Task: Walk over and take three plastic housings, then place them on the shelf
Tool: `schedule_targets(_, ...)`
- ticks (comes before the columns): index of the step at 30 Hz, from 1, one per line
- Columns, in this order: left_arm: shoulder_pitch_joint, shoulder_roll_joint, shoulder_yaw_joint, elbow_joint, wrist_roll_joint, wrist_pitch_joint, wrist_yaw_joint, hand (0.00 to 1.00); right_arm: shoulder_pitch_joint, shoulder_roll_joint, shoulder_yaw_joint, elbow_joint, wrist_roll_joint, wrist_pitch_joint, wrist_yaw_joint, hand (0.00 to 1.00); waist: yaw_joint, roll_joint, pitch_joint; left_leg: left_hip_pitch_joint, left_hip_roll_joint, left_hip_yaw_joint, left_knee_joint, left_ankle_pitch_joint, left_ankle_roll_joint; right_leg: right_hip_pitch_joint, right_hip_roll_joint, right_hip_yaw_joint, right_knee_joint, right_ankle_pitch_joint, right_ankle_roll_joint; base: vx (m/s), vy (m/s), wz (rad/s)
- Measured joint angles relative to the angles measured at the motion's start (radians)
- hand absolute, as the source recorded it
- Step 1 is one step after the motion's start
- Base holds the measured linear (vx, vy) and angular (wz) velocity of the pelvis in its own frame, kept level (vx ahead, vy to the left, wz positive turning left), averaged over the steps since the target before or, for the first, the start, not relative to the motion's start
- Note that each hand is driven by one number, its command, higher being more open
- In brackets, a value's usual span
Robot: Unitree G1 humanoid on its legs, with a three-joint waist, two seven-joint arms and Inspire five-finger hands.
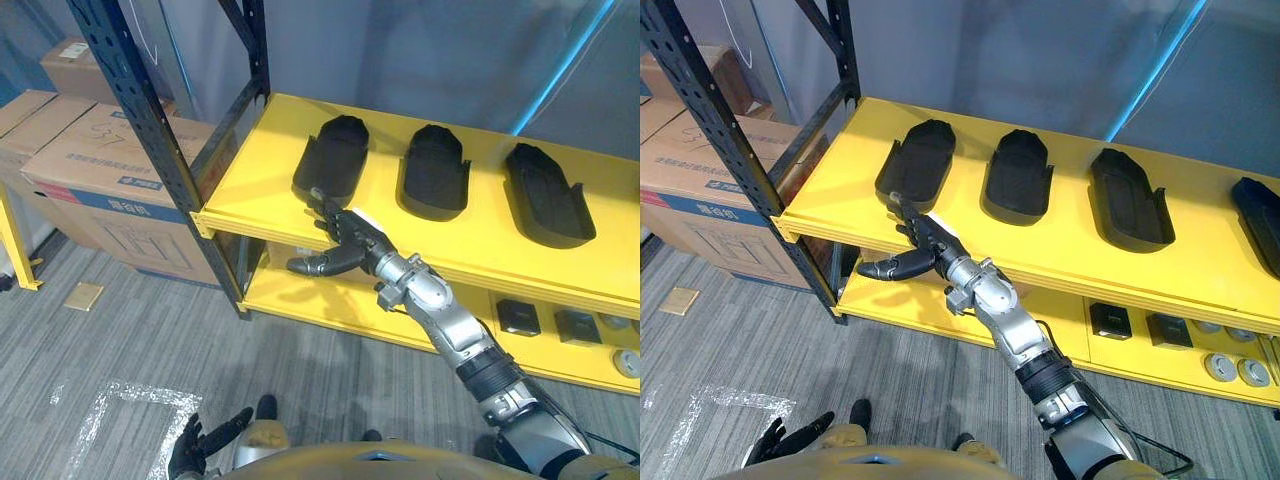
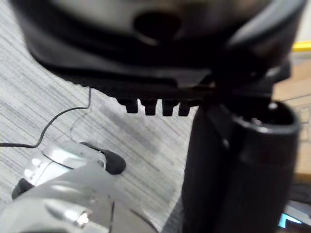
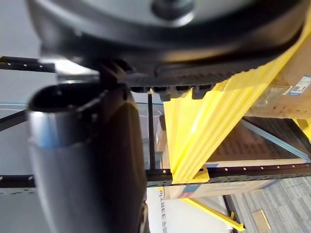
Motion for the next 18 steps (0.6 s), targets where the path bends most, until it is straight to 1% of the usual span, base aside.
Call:
schedule_targets(6, 0.005, -0.012, 0.02, 0.004, 0.0, 0.0, 0.017, 1.0, -0.023, 0.031, -0.01, 0.042, -0.018, -0.007, -0.067, 1.0, 0.006, 0.009, 0.004, 0.001, 0.0, -0.006, 0.0, 0.001, 0.0, 0.006, 0.0, -0.002, -0.002, 0.0, 0.0, 0.0, -0.003, 0.01)
schedule_targets(10, 0.005, -0.017, 0.02, 0.003, 0.0, 0.0, 0.016, 1.0, -0.024, 0.049, -0.019, 0.056, -0.025, -0.008, -0.099, 1.0, 0.016, 0.011, 0.005, 0.003, 0.0, -0.007, 0.0, 0.001, 0.0, 0.014, 0.0, -0.003, -0.005, 0.0, 0.0, 0.0, 0.0, 0.0)
schedule_targets(12, 0.005, -0.017, 0.021, 0.003, 0.0, 0.0, 0.016, 1.0, -0.024, 0.057, -0.021, 0.056, -0.064, -0.008, -0.118, 1.0, 0.019, 0.012, 0.005, 0.003, 0.0, -0.008, 0.0, 0.001, 0.0, 0.014, 0.0, -0.004, -0.008, 0.001, 0.001, 0.0, 0.0, 0.0)
schedule_targets(18, 0.005, -0.028, 0.033, 0.003, 0.0, 0.0, 0.02, 1.0, -0.03, 0.088, -0.039, 0.078, -0.095, -0.008, -0.164, 1.0, 0.022, 0.013, 0.005, 0.004, -0.002, -0.008, 0.0, 0.001, 0.0, 0.017, 0.0, -0.006, -0.014, 0.002, 0.002, 0.0, 0.0, 0.0)
